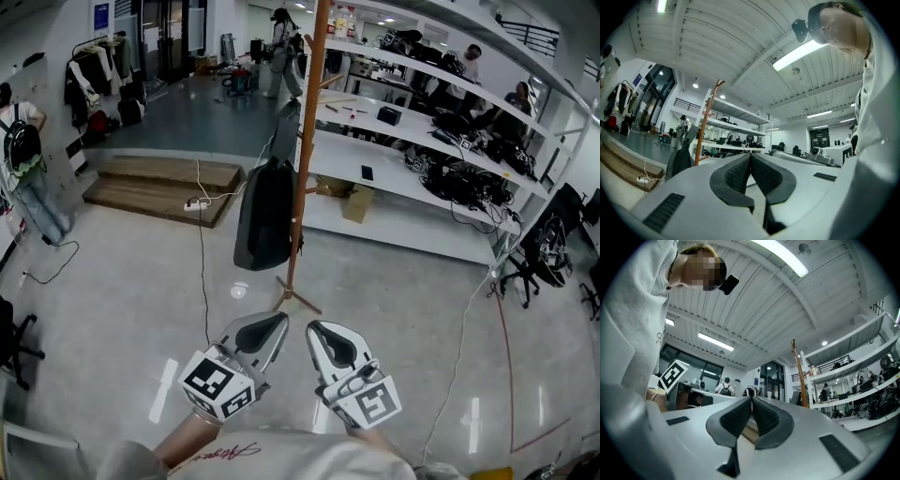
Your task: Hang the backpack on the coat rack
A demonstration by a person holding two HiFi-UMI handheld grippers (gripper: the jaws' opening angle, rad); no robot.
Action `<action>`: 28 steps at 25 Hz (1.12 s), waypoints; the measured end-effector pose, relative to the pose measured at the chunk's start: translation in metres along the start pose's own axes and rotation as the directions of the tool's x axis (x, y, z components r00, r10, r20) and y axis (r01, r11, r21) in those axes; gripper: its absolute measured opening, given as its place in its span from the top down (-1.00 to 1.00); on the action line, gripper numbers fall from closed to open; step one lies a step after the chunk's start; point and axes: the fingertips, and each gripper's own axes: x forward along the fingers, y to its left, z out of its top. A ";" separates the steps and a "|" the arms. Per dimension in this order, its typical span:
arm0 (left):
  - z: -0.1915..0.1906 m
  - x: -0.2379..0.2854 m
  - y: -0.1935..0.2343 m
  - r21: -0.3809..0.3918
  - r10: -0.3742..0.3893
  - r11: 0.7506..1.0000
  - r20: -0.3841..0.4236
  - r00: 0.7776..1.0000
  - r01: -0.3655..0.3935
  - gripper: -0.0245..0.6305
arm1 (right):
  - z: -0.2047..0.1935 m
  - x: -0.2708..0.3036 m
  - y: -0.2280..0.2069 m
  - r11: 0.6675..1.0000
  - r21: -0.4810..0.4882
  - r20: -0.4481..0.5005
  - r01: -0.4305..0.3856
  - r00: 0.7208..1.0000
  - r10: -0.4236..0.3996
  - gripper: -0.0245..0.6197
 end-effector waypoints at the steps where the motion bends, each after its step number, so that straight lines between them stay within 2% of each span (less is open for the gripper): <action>1: 0.000 -0.001 0.001 -0.004 -0.002 1.000 0.000 1.000 0.002 0.87 | -0.001 0.000 0.001 1.000 0.000 -0.003 0.002 1.000 -0.002 0.85; 10: -0.013 -0.003 0.000 -0.037 -0.009 0.999 -0.033 0.999 0.008 0.87 | -0.010 -0.002 0.006 1.000 0.004 -0.048 0.012 0.999 -0.012 0.85; 28: -0.008 -0.003 0.005 -0.004 -0.026 1.000 -0.011 1.000 0.026 0.87 | -0.012 0.009 0.013 1.000 -0.001 -0.047 0.000 0.999 0.000 0.85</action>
